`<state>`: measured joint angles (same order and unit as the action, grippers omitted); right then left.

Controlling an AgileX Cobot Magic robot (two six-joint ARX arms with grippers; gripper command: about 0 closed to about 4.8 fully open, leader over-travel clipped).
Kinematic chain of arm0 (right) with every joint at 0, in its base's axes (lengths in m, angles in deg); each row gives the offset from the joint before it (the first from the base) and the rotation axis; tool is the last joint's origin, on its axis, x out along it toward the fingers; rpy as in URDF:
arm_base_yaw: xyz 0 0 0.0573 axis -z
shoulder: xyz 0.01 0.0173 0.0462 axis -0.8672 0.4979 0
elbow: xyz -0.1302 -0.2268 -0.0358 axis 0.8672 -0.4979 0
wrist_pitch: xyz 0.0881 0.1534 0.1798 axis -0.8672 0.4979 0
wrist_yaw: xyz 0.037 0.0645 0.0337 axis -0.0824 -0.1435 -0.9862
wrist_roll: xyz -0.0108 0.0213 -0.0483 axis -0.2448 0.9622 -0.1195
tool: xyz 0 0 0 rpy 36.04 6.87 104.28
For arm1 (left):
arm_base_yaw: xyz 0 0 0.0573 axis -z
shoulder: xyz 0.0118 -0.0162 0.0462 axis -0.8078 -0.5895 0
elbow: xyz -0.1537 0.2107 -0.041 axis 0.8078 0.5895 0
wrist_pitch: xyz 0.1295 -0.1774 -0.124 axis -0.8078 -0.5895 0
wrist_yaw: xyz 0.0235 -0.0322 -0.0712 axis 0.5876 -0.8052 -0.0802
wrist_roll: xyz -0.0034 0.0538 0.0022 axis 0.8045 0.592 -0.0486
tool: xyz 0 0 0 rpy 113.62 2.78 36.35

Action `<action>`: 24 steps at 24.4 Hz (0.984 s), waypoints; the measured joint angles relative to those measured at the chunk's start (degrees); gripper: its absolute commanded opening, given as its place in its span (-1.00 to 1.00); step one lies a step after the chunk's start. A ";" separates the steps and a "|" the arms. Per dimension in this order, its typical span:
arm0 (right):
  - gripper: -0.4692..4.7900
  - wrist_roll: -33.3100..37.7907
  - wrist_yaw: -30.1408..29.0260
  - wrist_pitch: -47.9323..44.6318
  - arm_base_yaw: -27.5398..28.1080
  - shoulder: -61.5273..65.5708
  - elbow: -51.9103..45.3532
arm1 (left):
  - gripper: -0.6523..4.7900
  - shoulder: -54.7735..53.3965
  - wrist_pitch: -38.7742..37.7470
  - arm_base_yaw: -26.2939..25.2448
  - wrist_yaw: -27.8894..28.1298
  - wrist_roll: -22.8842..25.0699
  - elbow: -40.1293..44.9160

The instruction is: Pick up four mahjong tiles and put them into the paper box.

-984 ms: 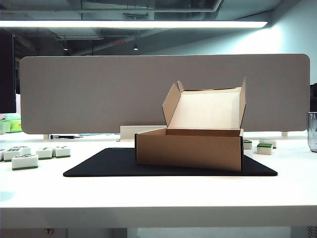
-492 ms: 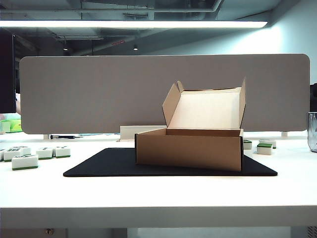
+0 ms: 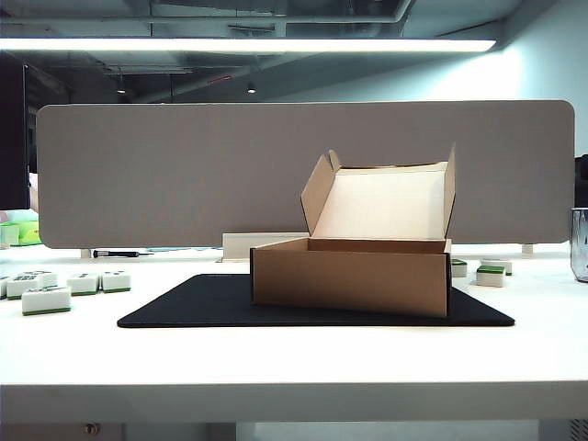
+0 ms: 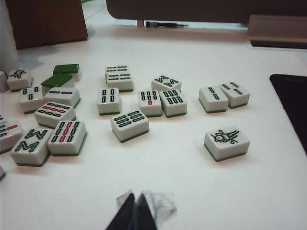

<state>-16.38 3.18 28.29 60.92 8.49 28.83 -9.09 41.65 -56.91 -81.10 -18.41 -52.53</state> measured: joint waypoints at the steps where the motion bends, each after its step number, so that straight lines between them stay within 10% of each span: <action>1: -0.82 -0.02 0.00 0.02 0.00 0.00 0.00 | -0.78 0.02 -0.02 0.00 -0.17 0.00 0.00; 19: -0.82 -0.50 0.04 0.00 0.00 0.00 0.00 | -0.78 0.11 -0.22 0.02 -5.95 -0.24 0.00; 24: -0.82 -5.90 8.72 -10.10 1.44 0.00 -2.60 | -0.78 0.11 -0.24 0.02 -5.97 -0.26 0.00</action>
<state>-22.28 11.90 18.19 62.36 8.49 26.22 -8.98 41.41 -56.88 -87.06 -18.68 -52.53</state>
